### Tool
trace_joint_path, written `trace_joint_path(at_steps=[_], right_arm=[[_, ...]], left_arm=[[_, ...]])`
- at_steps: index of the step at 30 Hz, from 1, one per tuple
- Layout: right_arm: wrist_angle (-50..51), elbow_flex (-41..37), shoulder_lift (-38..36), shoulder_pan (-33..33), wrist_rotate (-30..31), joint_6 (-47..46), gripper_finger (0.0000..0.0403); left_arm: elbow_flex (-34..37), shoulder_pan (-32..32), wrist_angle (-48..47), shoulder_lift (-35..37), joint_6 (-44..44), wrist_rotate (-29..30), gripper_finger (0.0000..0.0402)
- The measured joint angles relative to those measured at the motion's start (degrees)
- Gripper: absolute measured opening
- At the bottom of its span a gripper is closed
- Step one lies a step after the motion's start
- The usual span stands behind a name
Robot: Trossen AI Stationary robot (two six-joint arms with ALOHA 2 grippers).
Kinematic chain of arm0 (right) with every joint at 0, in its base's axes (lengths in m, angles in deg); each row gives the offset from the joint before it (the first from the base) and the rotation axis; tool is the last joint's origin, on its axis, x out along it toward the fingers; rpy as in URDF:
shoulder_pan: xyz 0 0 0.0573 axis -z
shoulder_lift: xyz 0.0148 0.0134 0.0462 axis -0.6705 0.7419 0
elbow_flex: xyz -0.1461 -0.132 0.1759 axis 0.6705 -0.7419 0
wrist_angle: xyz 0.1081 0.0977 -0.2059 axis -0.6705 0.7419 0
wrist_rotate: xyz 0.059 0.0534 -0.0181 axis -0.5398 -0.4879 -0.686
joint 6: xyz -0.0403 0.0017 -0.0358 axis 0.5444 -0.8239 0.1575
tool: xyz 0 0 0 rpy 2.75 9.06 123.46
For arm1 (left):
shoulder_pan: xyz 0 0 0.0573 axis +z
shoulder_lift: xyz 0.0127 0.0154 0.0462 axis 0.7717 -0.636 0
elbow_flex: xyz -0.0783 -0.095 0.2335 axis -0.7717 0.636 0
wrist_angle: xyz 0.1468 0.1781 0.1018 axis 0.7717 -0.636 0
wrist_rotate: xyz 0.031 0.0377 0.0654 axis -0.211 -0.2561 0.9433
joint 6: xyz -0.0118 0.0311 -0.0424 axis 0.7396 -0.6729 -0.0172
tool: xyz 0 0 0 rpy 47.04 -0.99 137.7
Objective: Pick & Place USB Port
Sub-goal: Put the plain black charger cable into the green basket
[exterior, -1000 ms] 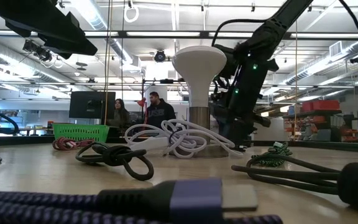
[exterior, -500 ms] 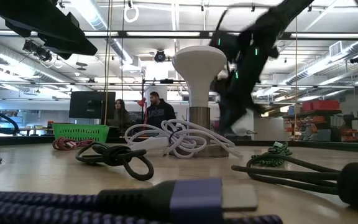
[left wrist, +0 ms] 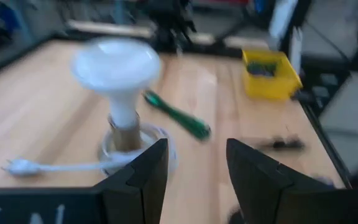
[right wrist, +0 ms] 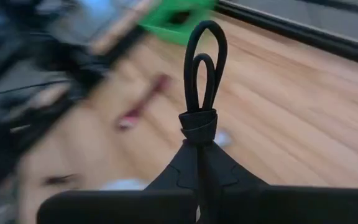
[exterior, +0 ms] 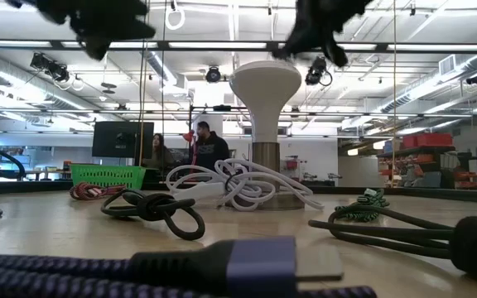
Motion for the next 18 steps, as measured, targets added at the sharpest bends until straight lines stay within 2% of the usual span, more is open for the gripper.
trace_joint_path(at_steps=[2, 7, 9, 13, 18], right_arm=[[-1.4, 0.2, -1.2, -3.0, -0.1, 1.0, 0.0000], [-9.4, 0.2, -2.3, -12.0, 1.0, 5.1, 0.0000], [-11.9, 0.2, -2.0, -15.5, 2.2, 6.8, 0.0001], [-14.8, 0.2, -1.8, -21.1, 7.6, 9.4, 0.0001], [-17.0, 0.2, -1.8, -26.4, 13.7, 11.6, 0.0001]], left_arm=[[0.0, 0.6, 4.2, 0.0, -1.7, 1.9, 0.0169], [-0.1, 3.0, 17.1, 0.0, -6.4, 2.0, 0.0169], [-0.1, 4.1, 22.0, 0.0, -7.6, -0.7, 0.0169], [-0.1, 7.0, 31.3, -0.1, -7.6, -9.9, 0.0169], [-0.1, 10.1, 37.2, -0.1, -6.5, -16.7, 0.0169]])
